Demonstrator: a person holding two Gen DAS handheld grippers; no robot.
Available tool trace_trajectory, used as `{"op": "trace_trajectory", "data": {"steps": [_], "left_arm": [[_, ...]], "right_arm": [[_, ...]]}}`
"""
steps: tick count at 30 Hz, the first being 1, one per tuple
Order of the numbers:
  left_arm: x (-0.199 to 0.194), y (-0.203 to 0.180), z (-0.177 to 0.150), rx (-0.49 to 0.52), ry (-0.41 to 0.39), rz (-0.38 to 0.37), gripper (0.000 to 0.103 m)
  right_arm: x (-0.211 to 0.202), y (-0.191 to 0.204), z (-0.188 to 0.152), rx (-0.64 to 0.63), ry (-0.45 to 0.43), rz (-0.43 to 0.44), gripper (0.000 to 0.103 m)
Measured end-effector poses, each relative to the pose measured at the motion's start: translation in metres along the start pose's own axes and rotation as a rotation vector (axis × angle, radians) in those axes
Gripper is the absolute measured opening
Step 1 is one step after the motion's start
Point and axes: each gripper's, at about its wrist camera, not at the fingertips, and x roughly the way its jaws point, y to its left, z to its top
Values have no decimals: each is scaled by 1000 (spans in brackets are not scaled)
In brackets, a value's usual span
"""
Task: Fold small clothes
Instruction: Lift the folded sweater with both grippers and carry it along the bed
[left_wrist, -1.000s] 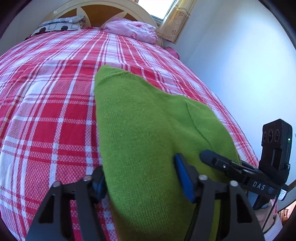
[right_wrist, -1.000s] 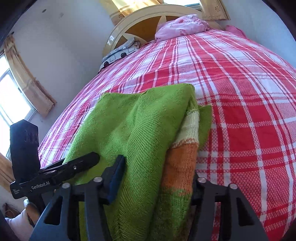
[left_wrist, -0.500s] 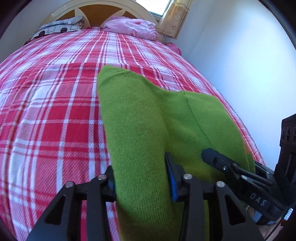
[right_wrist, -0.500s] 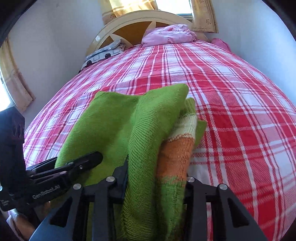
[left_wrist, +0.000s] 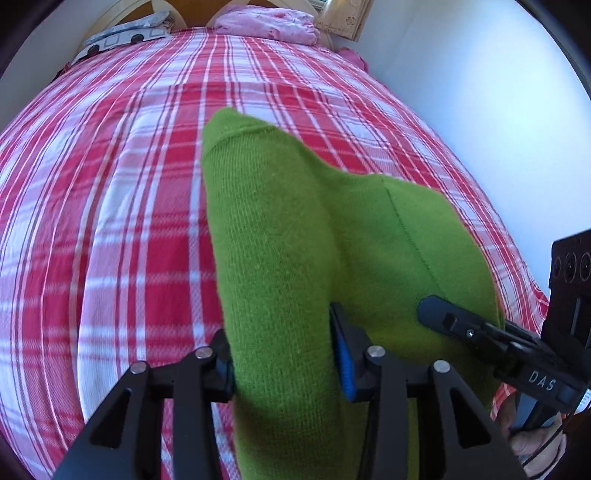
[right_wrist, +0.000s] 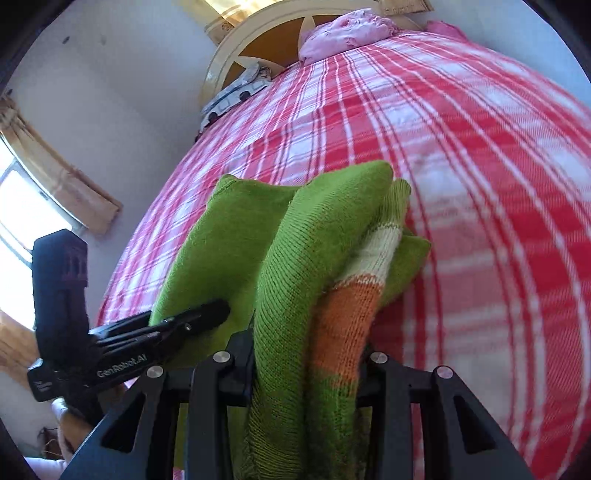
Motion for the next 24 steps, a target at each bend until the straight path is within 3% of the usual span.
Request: {"op": "trace_trajectory", "data": {"steps": [6, 10, 12, 16, 24], "left_arm": [[9, -3, 3, 2, -8, 48, 56], [9, -5, -2, 22, -39, 61, 52], [6, -10, -4, 49, -55, 73, 47], [-5, -16, -8, 73, -85, 100, 40], [-30, -19, -31, 98, -103, 99, 38]], "right_arm": [[9, -6, -14, 33, -42, -42, 45], [15, -15, -17, 59, -50, -55, 52], [14, -14, -19, 58, -61, -61, 52], [6, 7, -26, -9, -102, -143, 40], [-27, 44, -55, -79, -172, -226, 38]]}}
